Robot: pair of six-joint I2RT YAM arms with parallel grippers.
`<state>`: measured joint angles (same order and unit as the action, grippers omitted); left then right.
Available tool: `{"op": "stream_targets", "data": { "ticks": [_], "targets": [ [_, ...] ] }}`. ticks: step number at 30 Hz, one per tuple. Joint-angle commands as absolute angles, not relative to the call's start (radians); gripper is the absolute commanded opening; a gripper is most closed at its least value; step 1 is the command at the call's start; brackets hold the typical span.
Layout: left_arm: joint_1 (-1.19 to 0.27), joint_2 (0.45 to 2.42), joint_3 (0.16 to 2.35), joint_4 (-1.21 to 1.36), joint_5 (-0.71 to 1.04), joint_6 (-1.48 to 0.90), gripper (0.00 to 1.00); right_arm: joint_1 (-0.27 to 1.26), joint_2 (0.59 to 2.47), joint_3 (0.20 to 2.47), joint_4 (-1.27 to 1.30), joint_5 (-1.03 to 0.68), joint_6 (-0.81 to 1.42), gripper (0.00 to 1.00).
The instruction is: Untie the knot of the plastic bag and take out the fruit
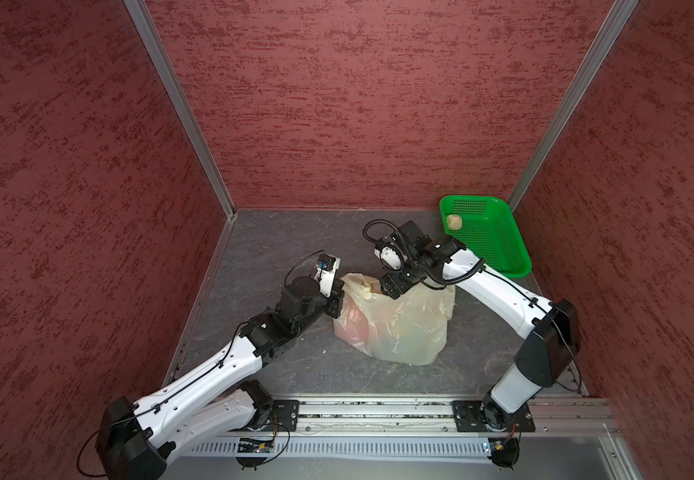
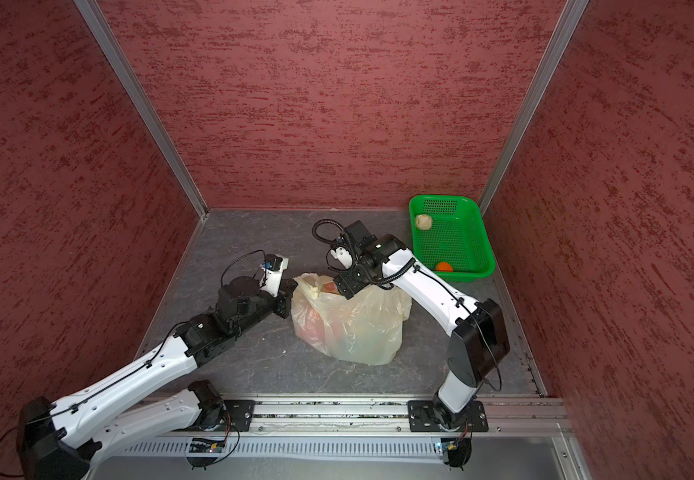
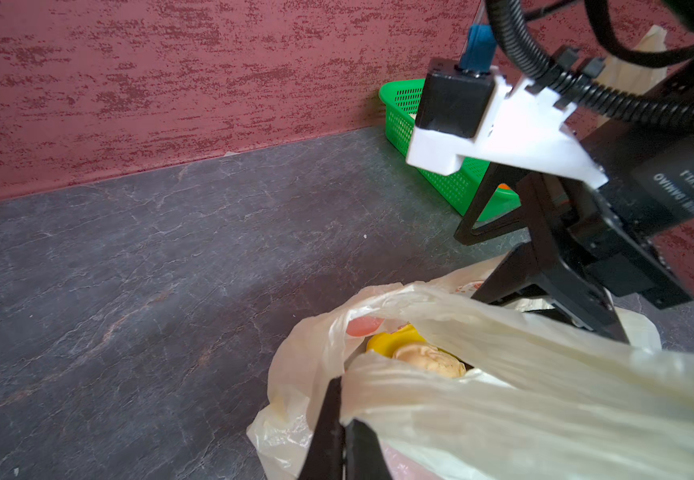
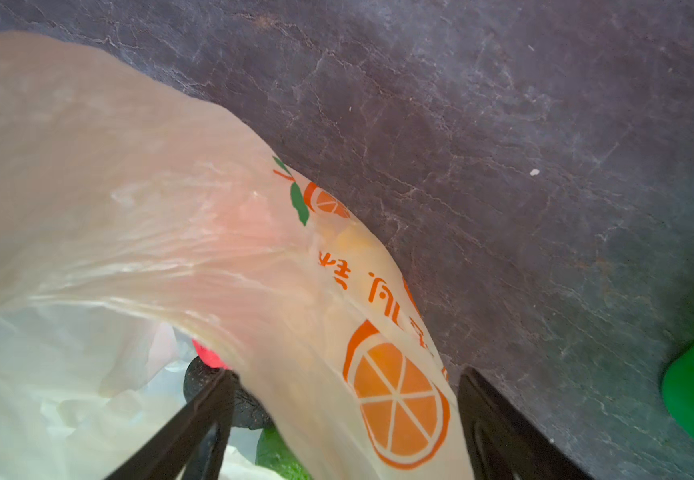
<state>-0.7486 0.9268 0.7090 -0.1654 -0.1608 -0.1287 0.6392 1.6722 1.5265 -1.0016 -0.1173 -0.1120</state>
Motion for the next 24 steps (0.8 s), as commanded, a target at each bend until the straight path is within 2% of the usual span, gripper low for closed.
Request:
{"op": "stream_targets", "data": {
  "ticks": [1, 5, 7, 9, 10, 11, 14, 19, 24],
  "targets": [
    [-0.741, 0.901, 0.709, -0.173, -0.16, -0.151, 0.0, 0.641, 1.679, 1.523, -0.91, -0.146, -0.098, 0.64],
    [-0.741, 0.876, 0.698, -0.193, -0.129, -0.164, 0.0, 0.641, 1.662, 1.529, -0.848, -0.177, -0.059, 0.17],
    [-0.742, 0.854, 0.695, -0.218, -0.111, -0.17, 0.03, 0.641, 1.644, 1.549, -0.838, -0.164, -0.039, 0.0],
    [-0.742, 0.819, 0.693, -0.247, -0.104, -0.176, 0.35, 0.641, 1.627, 1.569, -0.835, -0.139, -0.025, 0.0],
    [-0.741, 0.796, 0.693, -0.268, -0.104, -0.178, 0.54, 0.641, 1.617, 1.585, -0.836, -0.123, -0.021, 0.0],
    [-0.741, 0.769, 0.692, -0.289, -0.104, -0.178, 0.66, 0.641, 1.611, 1.597, -0.84, -0.113, -0.019, 0.0],
    [-0.742, 0.693, 0.69, -0.353, -0.106, -0.178, 0.87, 0.64, 1.606, 1.629, -0.856, -0.101, -0.019, 0.0],
    [-0.731, 0.631, 0.718, -0.427, -0.143, -0.181, 0.99, 0.64, 1.591, 1.636, -0.838, -0.119, -0.003, 0.0],
    [-0.703, 0.688, 0.796, -0.416, -0.116, -0.169, 1.0, 0.64, 1.57, 1.619, -0.824, -0.12, 0.007, 0.0]
  ]
}}
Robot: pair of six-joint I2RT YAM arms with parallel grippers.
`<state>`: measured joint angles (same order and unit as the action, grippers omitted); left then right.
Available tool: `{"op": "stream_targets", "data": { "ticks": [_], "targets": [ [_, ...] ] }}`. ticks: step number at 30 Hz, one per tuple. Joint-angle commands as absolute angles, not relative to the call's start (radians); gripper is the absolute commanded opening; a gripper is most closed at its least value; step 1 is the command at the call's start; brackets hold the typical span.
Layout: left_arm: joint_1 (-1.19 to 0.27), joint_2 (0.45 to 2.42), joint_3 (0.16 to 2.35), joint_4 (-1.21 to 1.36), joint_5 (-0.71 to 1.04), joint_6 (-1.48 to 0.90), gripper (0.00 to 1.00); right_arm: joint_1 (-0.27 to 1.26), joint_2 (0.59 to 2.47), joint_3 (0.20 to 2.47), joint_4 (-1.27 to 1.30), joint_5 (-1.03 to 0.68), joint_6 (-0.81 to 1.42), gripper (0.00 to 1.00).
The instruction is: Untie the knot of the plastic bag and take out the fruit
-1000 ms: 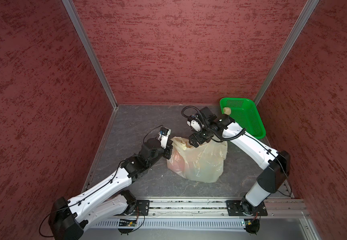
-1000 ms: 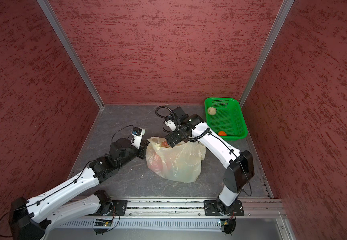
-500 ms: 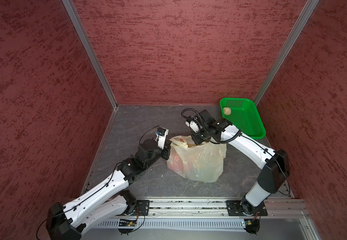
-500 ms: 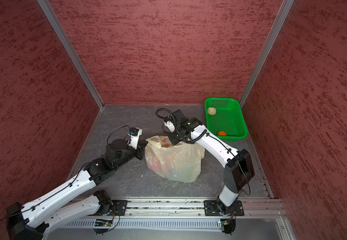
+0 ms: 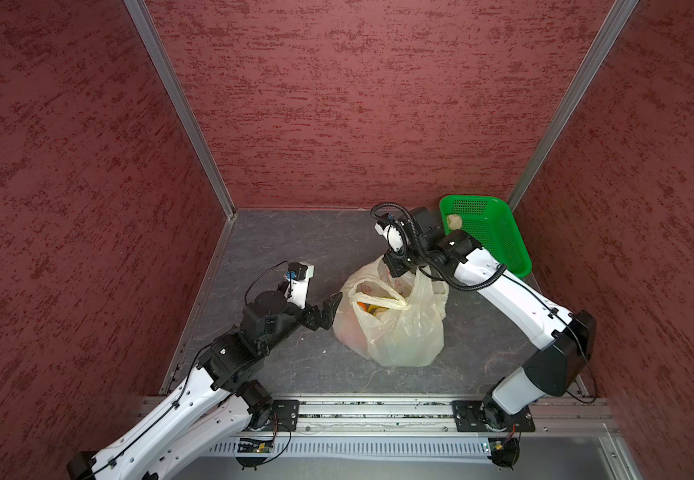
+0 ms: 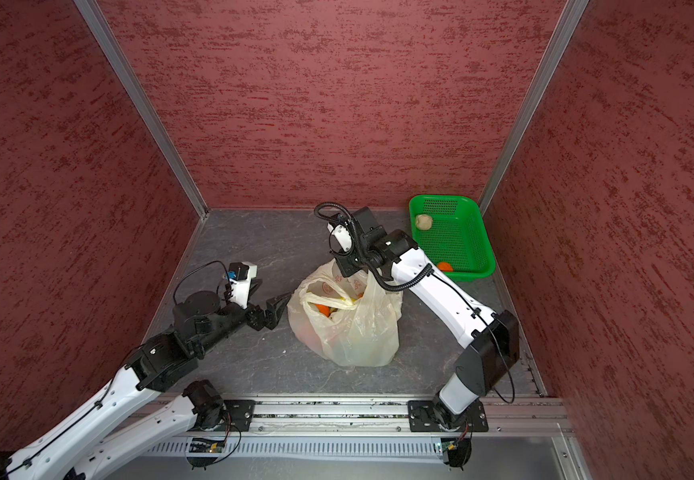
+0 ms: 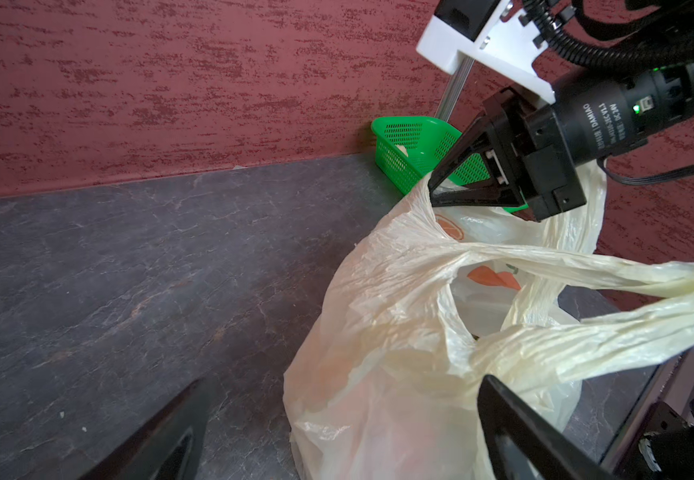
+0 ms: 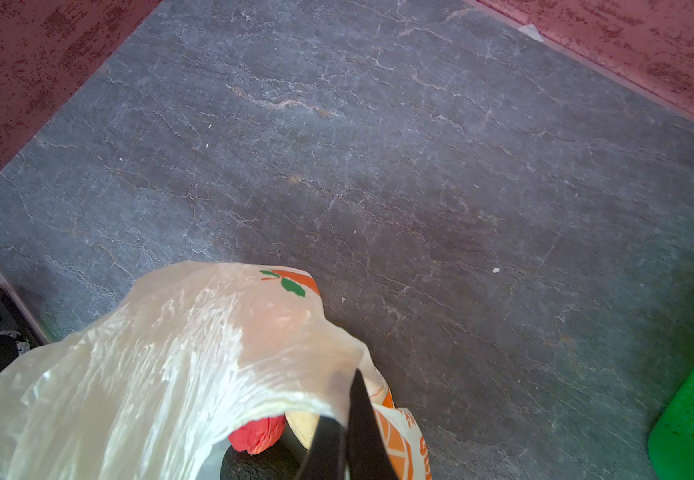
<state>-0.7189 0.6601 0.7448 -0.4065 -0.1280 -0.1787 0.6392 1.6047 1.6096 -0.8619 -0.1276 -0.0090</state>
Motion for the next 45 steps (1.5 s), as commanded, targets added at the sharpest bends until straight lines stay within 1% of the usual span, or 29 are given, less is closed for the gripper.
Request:
{"op": "stream_targets", "data": {
  "ticks": [1, 6, 11, 13, 15, 16, 18, 24, 25, 28, 31, 32, 33, 35, 38, 39, 40, 42, 43, 44, 45],
  "targets": [
    [-0.699, 0.71, 0.81, -0.403, -0.099, -0.167, 1.0, 0.641, 1.568, 1.62, -0.824, -0.124, 0.009, 0.0],
    [-0.692, 0.88, 0.893, -0.338, 0.018, -0.19, 1.0, 0.641, 1.559, 1.625, -0.807, -0.143, 0.028, 0.0],
    [-0.693, 1.012, 0.928, -0.235, 0.202, -0.204, 1.0, 0.64, 1.559, 1.61, -0.791, -0.156, 0.041, 0.0],
    [-0.696, 1.07, 0.938, -0.221, 0.27, -0.208, 1.0, 0.641, 1.562, 1.61, -0.785, -0.16, 0.047, 0.0],
    [-0.702, 1.131, 0.952, -0.234, 0.302, -0.203, 0.99, 0.641, 1.562, 1.612, -0.78, -0.161, 0.049, 0.0],
    [-0.707, 1.159, 0.955, -0.248, 0.292, -0.202, 0.99, 0.641, 1.559, 1.615, -0.778, -0.163, 0.049, 0.0],
    [-0.711, 1.213, 0.965, -0.29, 0.214, -0.21, 0.99, 0.641, 1.557, 1.621, -0.776, -0.168, 0.052, 0.0],
    [-0.702, 1.327, 0.968, -0.432, -0.115, -0.245, 1.0, 0.641, 1.541, 1.624, -0.769, -0.181, 0.056, 0.0],
    [-0.697, 1.331, 0.963, -0.446, -0.146, -0.252, 0.96, 0.641, 1.54, 1.623, -0.77, -0.18, 0.056, 0.0],
    [-0.676, 1.293, 0.925, -0.454, -0.207, -0.292, 0.78, 0.641, 1.541, 1.623, -0.775, -0.177, 0.048, 0.0],
    [-0.643, 1.238, 0.889, -0.474, -0.275, -0.333, 0.49, 0.641, 1.543, 1.62, -0.776, -0.176, 0.043, 0.0],
    [-0.627, 1.225, 0.884, -0.495, -0.298, -0.353, 0.36, 0.641, 1.545, 1.618, -0.775, -0.175, 0.042, 0.0],
    [-0.61, 1.213, 0.881, -0.515, -0.318, -0.372, 0.3, 0.641, 1.545, 1.617, -0.775, -0.173, 0.042, 0.0],
    [-0.586, 1.182, 0.874, -0.547, -0.351, -0.394, 0.26, 0.641, 1.552, 1.616, -0.776, -0.17, 0.038, 0.0],
    [-0.561, 1.139, 0.871, -0.592, -0.38, -0.414, 0.25, 0.641, 1.565, 1.618, -0.779, -0.161, 0.034, 0.0],
    [-0.556, 1.13, 0.871, -0.598, -0.37, -0.407, 0.27, 0.641, 1.568, 1.621, -0.779, -0.161, 0.034, 0.0],
    [-0.554, 1.12, 0.873, -0.6, -0.347, -0.391, 0.35, 0.641, 1.573, 1.623, -0.776, -0.163, 0.032, 0.0],
    [-0.558, 1.086, 0.868, -0.569, -0.268, -0.358, 0.7, 0.641, 1.581, 1.631, -0.773, -0.172, 0.032, 0.0],
    [-0.561, 1.061, 0.86, -0.543, -0.212, -0.338, 0.85, 0.641, 1.588, 1.636, -0.775, -0.178, 0.031, 0.0],
    [-0.567, 1.031, 0.854, -0.521, -0.172, -0.324, 0.94, 0.641, 1.595, 1.643, -0.778, -0.182, 0.029, 0.0],
    [-0.57, 1.007, 0.85, -0.505, -0.134, -0.308, 1.0, 0.641, 1.602, 1.648, -0.779, -0.185, 0.029, 0.0]
  ]
}}
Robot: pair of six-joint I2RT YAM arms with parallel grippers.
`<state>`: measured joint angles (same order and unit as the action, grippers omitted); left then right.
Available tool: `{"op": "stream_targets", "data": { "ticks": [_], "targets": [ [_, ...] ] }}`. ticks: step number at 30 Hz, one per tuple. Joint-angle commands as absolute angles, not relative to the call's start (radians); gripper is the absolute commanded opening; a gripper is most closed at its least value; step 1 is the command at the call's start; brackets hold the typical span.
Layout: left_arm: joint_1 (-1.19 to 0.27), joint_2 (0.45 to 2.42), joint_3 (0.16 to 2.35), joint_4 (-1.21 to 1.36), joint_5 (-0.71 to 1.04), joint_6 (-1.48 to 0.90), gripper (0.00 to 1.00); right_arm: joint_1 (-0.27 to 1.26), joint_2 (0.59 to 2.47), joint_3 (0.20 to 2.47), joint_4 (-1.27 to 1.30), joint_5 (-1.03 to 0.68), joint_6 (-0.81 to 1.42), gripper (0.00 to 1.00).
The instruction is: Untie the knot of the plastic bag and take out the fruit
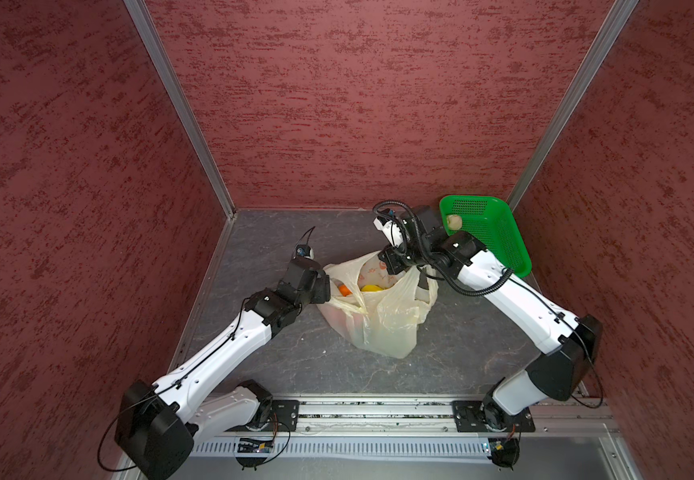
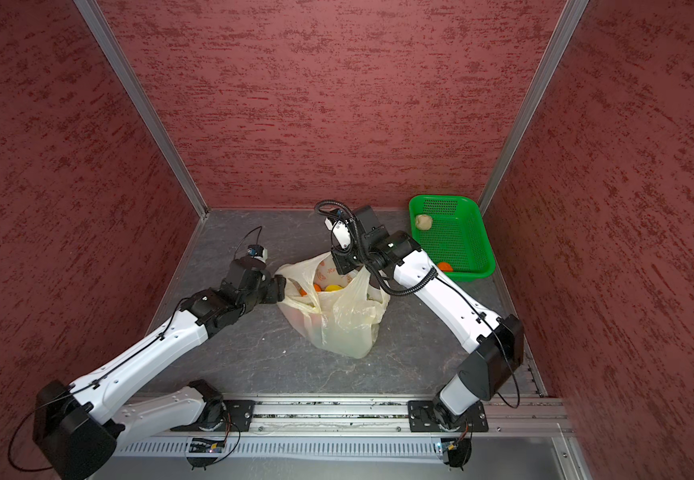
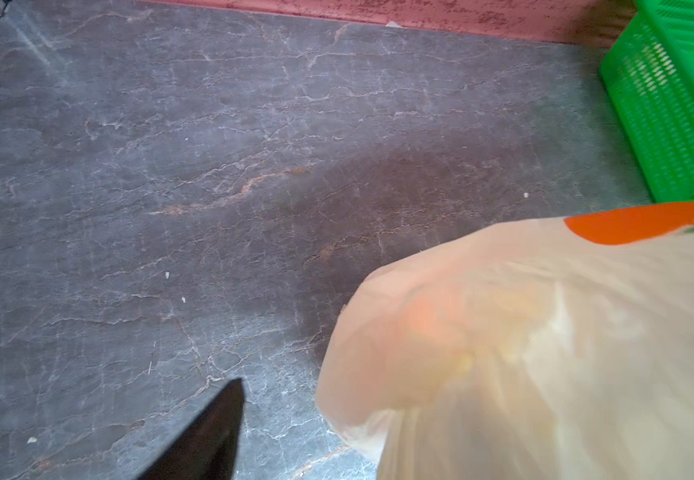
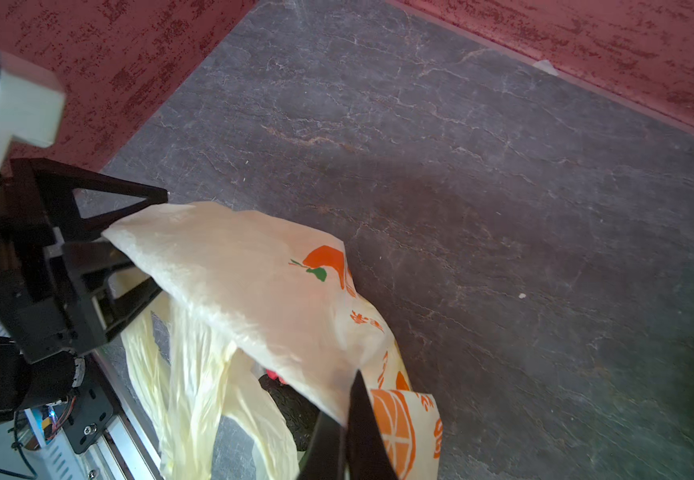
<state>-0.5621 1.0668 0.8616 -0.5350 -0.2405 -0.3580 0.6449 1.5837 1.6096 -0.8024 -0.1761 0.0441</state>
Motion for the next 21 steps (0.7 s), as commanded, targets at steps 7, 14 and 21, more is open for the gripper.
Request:
{"op": "stream_targets", "data": {
  "ticks": [7, 14, 21],
  "targets": [
    [-0.577, 0.874, 0.874, -0.44, 0.046, -0.188, 1.0, 0.643, 1.624, 1.675, -0.781, -0.215, 0.024, 0.0],
    [-0.557, 1.088, 1.01, -0.45, 0.134, -0.048, 1.0, 0.649, 1.624, 1.681, -0.764, -0.251, 0.017, 0.0],
    [-0.539, 1.256, 1.066, -0.406, 0.12, 0.076, 1.0, 0.65, 1.617, 1.687, -0.769, -0.254, 0.007, 0.0]
  ]
}}
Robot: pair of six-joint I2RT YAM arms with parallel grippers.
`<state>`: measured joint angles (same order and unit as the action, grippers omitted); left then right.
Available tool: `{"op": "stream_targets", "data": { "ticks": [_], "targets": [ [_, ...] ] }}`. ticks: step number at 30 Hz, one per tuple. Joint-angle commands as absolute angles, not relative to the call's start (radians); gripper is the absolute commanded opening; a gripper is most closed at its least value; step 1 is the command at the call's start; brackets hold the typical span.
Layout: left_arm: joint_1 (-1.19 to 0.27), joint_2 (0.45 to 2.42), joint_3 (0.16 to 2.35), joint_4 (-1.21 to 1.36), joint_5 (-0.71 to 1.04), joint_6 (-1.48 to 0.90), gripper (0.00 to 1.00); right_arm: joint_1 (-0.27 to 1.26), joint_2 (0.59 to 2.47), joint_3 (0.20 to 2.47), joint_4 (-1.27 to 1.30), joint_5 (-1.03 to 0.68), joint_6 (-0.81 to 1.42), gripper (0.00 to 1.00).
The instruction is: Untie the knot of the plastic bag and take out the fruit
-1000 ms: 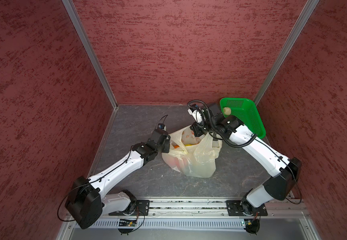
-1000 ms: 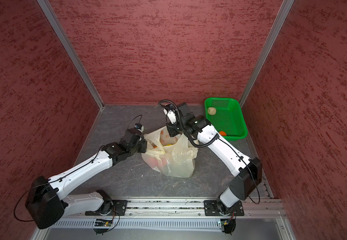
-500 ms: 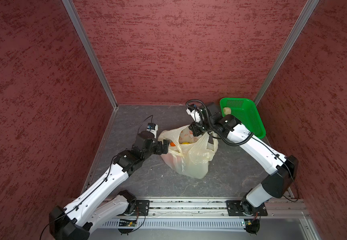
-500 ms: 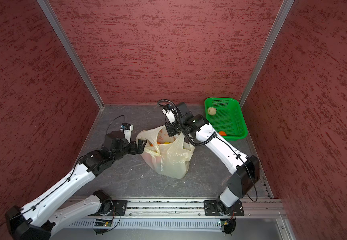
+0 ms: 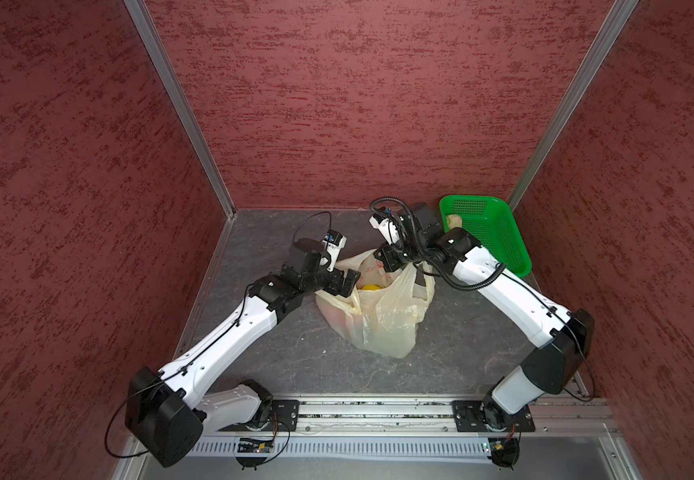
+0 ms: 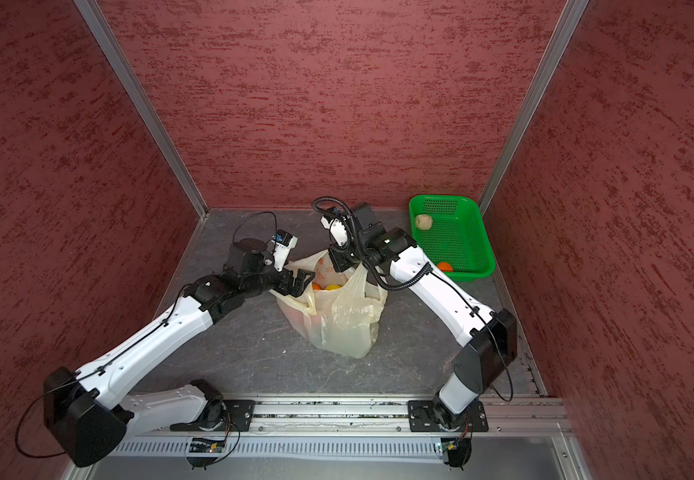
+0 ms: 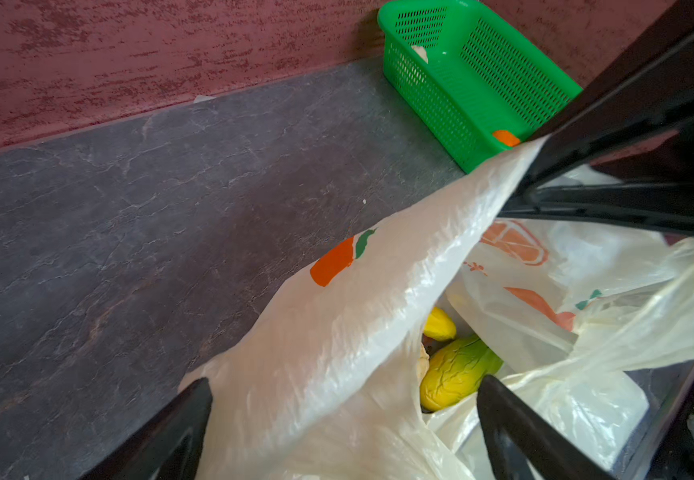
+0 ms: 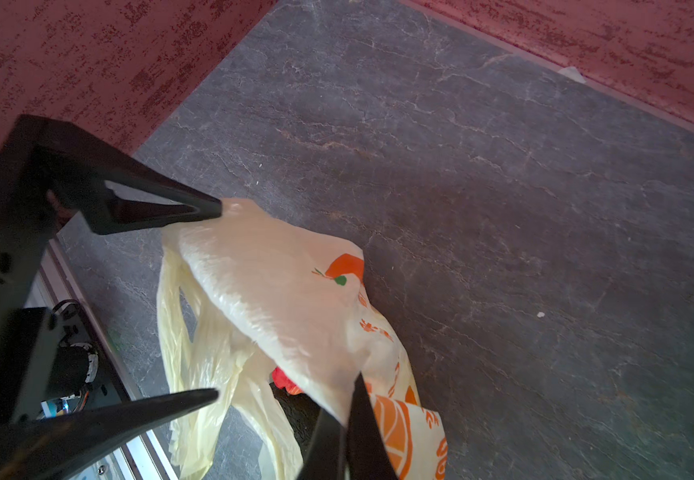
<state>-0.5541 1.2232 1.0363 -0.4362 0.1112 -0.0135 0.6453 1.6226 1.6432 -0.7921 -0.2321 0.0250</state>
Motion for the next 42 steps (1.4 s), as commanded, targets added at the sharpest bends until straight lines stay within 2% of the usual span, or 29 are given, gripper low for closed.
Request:
{"op": "stream_targets", "data": {
  "ticks": [1, 10, 20, 22, 23, 25, 27, 29, 30, 32, 36, 37, 38, 40, 42],
  "targets": [
    [-0.531, 1.276, 1.067, -0.408, 0.112, 0.092, 0.99, 0.65, 1.613, 1.687, -0.769, -0.255, 0.005, 0.0],
    [-0.515, 1.318, 1.103, -0.36, 0.046, 0.181, 1.0, 0.652, 1.614, 1.694, -0.778, -0.265, -0.005, 0.0],
    [-0.506, 1.363, 1.113, -0.339, 0.051, 0.31, 1.0, 0.652, 1.629, 1.71, -0.772, -0.279, -0.015, 0.0],
    [-0.481, 1.381, 1.12, -0.331, 0.103, 0.315, 1.0, 0.651, 1.631, 1.712, -0.774, -0.28, -0.018, 0.0],
    [-0.47, 1.389, 1.124, -0.328, 0.131, 0.315, 0.95, 0.652, 1.631, 1.711, -0.772, -0.28, -0.018, 0.0],
    [-0.448, 1.413, 1.139, -0.345, 0.203, 0.315, 0.78, 0.652, 1.631, 1.71, -0.773, -0.275, -0.02, 0.0],
    [-0.44, 1.432, 1.154, -0.364, 0.228, 0.295, 0.53, 0.652, 1.631, 1.707, -0.772, -0.265, -0.021, 0.0],
    [-0.432, 1.447, 1.165, -0.387, 0.201, 0.248, 0.19, 0.651, 1.631, 1.705, -0.772, -0.257, -0.023, 0.0],
    [-0.425, 1.448, 1.167, -0.4, 0.188, 0.226, 0.1, 0.651, 1.632, 1.704, -0.773, -0.251, -0.022, 0.0],
    [-0.412, 1.442, 1.168, -0.427, 0.169, 0.186, 0.0, 0.652, 1.637, 1.704, -0.777, -0.24, -0.02, 0.0],
    [-0.408, 1.392, 1.176, -0.515, 0.178, 0.117, 0.0, 0.652, 1.667, 1.726, -0.812, -0.196, -0.012, 0.0],
    [-0.407, 1.385, 1.185, -0.547, 0.171, 0.085, 0.0, 0.651, 1.674, 1.739, -0.829, -0.184, -0.004, 0.1],
    [-0.408, 1.375, 1.199, -0.587, 0.169, 0.055, 0.0, 0.651, 1.682, 1.759, -0.856, -0.175, 0.006, 0.27],
    [-0.412, 1.356, 1.22, -0.658, 0.169, -0.005, 0.0, 0.651, 1.679, 1.793, -0.888, -0.181, 0.027, 0.51],
    [-0.418, 1.329, 1.22, -0.703, 0.195, -0.061, 0.0, 0.651, 1.664, 1.831, -0.922, -0.21, 0.059, 0.66]
  ]
}}
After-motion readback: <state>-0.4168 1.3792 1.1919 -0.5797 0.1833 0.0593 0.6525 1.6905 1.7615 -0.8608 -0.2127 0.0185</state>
